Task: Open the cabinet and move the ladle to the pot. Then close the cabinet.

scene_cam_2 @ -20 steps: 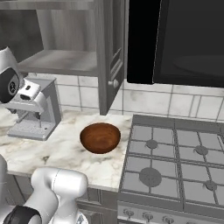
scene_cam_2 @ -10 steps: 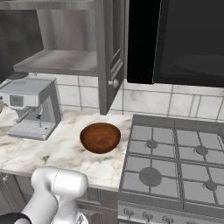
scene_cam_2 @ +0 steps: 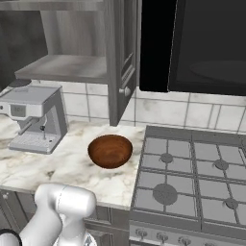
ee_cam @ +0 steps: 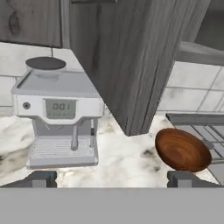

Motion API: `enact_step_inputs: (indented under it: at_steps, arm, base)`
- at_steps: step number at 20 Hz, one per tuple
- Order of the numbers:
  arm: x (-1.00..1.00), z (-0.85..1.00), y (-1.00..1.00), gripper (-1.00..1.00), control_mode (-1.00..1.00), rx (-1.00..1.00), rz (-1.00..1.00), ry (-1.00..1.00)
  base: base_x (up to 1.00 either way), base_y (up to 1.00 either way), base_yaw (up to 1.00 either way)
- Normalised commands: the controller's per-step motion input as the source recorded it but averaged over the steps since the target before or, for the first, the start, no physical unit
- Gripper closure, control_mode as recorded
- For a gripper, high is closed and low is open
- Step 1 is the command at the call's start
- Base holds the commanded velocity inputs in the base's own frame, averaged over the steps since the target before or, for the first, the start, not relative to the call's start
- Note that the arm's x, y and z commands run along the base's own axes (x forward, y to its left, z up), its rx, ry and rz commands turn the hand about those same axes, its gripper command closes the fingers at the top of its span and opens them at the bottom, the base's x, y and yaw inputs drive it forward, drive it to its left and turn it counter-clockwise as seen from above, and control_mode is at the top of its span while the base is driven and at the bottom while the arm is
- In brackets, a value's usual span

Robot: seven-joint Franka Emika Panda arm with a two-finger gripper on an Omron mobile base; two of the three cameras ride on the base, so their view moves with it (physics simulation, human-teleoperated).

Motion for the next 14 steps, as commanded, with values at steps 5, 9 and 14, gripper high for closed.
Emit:
enact_step_inputs:
  at_steps: [5,9,14]
  arm:
    - [0.32,0.0,0.7,-1.0,-1.0,-0.15,-0.21,-0.3]
    - [0.5,0.0,0.72,-1.0,-1.0,-0.14,-0.26,-0.25]
    - [0.83,0.1,0.53,-1.0,-1.0,-0.13,-0.3,-0.2]
  base:
    - [0.0,0.0,0.0]
    - [0.0,0.0,0.0]
    - [0.0,0.0,0.0]
